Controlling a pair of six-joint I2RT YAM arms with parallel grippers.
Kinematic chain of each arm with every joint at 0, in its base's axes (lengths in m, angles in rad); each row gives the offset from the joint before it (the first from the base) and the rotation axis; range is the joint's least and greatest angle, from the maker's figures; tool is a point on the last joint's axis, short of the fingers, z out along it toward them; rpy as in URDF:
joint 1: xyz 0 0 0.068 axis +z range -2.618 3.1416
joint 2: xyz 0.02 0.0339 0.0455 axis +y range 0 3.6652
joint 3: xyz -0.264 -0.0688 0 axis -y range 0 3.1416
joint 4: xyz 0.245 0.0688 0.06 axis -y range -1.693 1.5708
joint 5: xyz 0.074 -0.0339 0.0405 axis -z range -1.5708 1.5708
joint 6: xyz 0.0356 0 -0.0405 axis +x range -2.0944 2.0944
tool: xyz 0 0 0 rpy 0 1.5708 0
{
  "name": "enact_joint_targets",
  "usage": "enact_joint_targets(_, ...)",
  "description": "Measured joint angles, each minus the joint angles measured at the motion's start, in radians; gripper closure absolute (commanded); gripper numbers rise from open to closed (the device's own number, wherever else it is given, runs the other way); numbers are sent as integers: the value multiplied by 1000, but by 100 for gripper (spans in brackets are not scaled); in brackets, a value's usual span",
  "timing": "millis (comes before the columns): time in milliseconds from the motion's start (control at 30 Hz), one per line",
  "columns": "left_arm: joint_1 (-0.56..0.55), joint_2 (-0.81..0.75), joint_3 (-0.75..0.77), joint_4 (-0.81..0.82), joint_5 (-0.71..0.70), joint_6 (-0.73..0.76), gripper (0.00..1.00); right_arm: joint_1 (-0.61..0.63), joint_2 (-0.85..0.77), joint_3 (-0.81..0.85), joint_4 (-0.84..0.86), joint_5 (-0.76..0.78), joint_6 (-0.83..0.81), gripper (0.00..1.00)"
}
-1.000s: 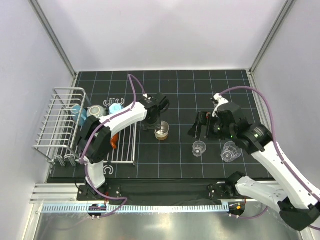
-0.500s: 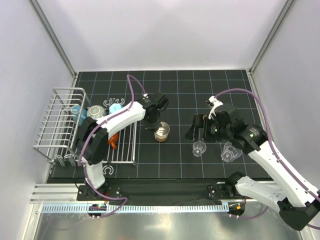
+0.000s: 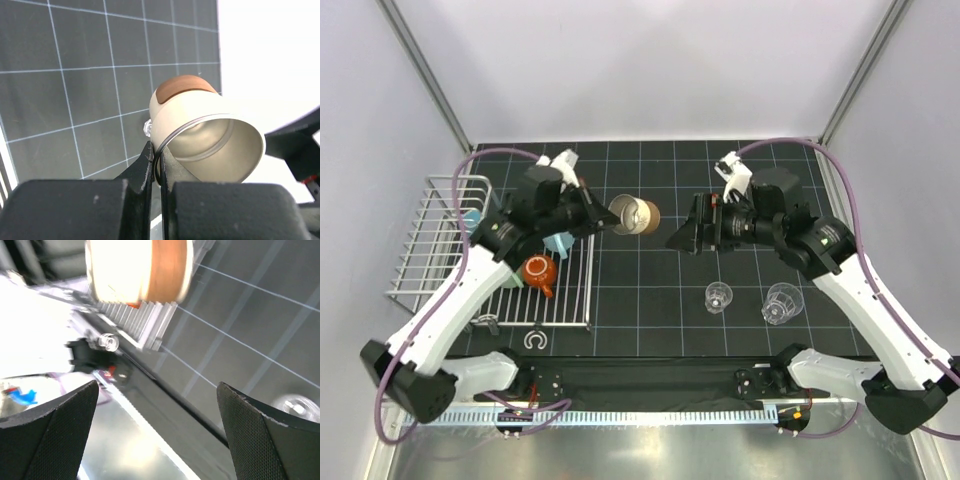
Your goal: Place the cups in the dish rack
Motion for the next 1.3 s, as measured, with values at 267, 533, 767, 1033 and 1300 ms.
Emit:
enact_joint_targets(267, 45, -270, -241, 203, 39, -92, 100, 0, 55, 24, 244, -206, 176, 0)
enact_joint_targets(533, 45, -435, -275, 410, 40, -127, 100, 0, 98, -39, 565, -287, 459, 0)
enact_joint_targets(767, 45, -469, -301, 492, 40, -125, 100, 10, 117, -86, 772, -284, 690, 0)
enact_joint_targets(1033, 45, -469, -314, 568, 42, -122, 100, 53, 154, -88, 934, -287, 830, 0)
enact_joint_targets(1300, 47, -468, -335, 610, 56, -125, 99, 77, 202, -90, 1009, -286, 902, 0)
